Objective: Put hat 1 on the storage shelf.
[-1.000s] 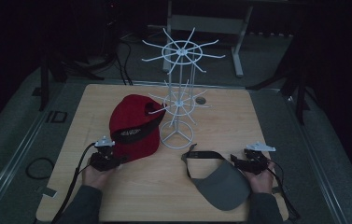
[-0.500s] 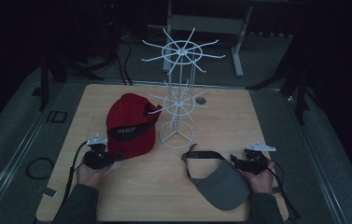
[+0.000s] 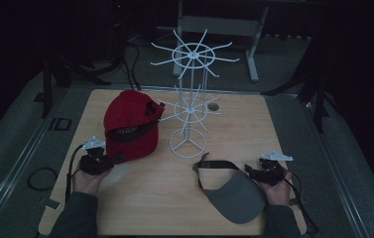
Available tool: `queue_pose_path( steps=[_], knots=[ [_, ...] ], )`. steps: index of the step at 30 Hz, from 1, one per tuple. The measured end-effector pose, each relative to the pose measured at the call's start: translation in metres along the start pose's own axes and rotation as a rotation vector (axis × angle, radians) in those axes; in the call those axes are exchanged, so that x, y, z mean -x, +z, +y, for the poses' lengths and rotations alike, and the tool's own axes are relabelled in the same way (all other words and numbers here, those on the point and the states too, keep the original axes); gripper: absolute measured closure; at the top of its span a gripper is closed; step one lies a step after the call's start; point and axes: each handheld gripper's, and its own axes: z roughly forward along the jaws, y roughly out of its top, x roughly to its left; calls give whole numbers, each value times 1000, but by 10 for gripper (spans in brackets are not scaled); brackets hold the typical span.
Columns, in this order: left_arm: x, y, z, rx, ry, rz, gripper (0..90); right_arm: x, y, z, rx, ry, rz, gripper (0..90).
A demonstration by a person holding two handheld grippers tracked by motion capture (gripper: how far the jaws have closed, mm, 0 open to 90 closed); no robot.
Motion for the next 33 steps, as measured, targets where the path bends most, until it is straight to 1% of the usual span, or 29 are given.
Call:
queue_pose_path(
  steps=[9,19,23,33],
  knots=[
    [-2,-14,9,32,19,20,860,0,0,0,0,0,0,294],
    [-7,-26,18,45,46,43,860,0,0,0,0,-1,0,294],
    [-8,-28,21,52,50,46,860,0,0,0,0,0,0,294],
    [-9,-39,33,87,64,52,860,0,0,0,0,0,0,294]
  ],
)
